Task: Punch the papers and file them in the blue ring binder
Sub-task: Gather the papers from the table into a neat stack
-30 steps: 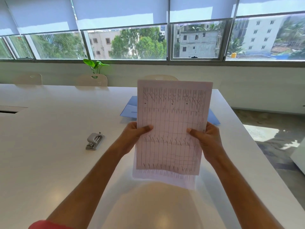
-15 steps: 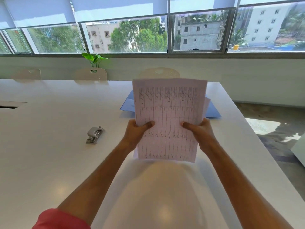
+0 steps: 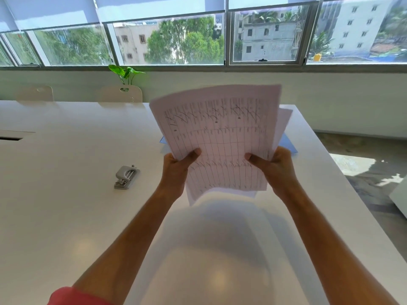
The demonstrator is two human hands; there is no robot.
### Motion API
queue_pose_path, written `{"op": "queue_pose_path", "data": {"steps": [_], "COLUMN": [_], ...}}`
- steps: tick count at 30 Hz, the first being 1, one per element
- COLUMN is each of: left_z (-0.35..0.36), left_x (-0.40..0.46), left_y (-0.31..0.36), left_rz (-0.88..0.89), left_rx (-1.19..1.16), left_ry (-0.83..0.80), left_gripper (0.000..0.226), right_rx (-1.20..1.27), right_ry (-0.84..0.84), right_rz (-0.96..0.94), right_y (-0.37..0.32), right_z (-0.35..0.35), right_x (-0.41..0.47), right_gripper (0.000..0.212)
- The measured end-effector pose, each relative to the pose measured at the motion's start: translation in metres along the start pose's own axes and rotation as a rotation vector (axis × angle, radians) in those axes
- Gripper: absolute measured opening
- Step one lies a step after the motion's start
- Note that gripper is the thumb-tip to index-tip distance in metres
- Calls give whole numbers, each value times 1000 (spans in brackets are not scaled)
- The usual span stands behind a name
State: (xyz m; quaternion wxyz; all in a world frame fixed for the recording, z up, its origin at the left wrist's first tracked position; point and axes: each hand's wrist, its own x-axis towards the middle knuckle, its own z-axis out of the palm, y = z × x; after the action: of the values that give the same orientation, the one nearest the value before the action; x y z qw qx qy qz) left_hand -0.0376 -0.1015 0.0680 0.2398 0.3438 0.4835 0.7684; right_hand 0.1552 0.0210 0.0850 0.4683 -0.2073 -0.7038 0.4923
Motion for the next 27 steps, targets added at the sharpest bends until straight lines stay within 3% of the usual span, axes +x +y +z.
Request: {"op": "queue_pose_path", "data": {"steps": [4, 8, 14, 17, 22, 27], "left_z": [-3, -9, -21, -19, -11, -8], "left_x": [1, 4, 5, 2, 5, 3], "left_y": [-3, -3, -14, -14, -8, -21], "left_rz": [-38, -45, -207, -179, -34, -145], "left_rx": [-48, -12, 34, 51, 100, 120], "left_ry": [-24, -120, -167, -162, -161, -135], "left_gripper": [19, 25, 33, 35, 15, 22], "right_rx": [-4, 15, 74, 73, 85, 116], "right_ry": [31, -5, -6, 15, 83, 57], "right_rz": [-33, -23, 78, 49, -63, 61], "right_y": [0, 0, 26, 28, 20, 38], "right_z": [0, 0, 0, 2, 3, 6], "right_x": [-3, -3, -8, -10, -8, -12], "right_gripper": [29, 12, 16, 16, 10, 26]}}
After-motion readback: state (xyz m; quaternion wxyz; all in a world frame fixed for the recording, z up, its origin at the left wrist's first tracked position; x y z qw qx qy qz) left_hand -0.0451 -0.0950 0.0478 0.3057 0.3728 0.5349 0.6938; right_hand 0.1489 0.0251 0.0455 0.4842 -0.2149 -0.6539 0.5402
